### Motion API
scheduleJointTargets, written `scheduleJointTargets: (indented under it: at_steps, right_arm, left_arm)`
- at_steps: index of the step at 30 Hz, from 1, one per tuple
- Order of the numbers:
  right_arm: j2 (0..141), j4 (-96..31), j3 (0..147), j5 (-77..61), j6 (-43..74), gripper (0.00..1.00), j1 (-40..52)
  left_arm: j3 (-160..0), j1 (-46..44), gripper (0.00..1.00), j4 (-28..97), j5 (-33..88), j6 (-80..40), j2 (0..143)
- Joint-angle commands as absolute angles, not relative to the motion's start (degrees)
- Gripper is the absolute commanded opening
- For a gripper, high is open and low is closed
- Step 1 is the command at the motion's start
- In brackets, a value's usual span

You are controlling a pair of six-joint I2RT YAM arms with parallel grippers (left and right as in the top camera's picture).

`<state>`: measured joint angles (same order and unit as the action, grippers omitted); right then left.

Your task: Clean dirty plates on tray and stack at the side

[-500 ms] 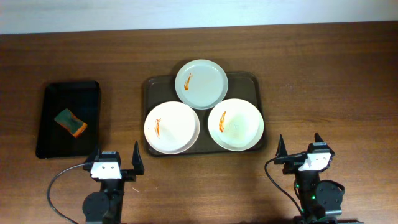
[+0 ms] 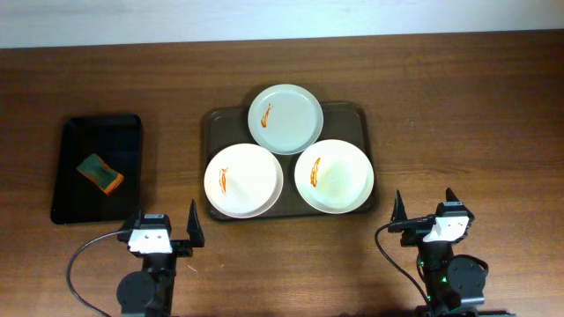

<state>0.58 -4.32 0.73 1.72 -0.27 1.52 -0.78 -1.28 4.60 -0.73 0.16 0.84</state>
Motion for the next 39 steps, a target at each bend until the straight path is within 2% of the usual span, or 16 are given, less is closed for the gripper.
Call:
scheduleJointTargets:
  at_steps: [1,36,37,38,39]
  right_arm:
    - [0.43,-4.54,0.32,2.63,-0.62,0.98,1.1]
    - [0.43,-4.54,0.32,2.63,-0.62,0.98,1.1]
    - [0.43,-4.54,0.32,2.61,-0.62,0.98,1.1]
    - [0.43,-4.54,0.32,2.61,-0.62,0.98,1.1]
    - [0.43,-4.54,0.32,2.61,-0.62,0.98,1.1]
  left_arm:
    - [-0.51,-1.34,0.99,4.8,-1.26,-0.4,0.4]
    - [-0.51,-1.34,0.99,4.78,-1.28,-0.4,0.4]
    - [-0.54,-1.34,1.0,2.07,2.68,-0.99,0.38]
    - [-0.54,-1.34,1.0,0.71,17.23,-2.44,0.38]
    - [-0.54,-1.34,1.0,-1.41,24.77,-1.67,0.38]
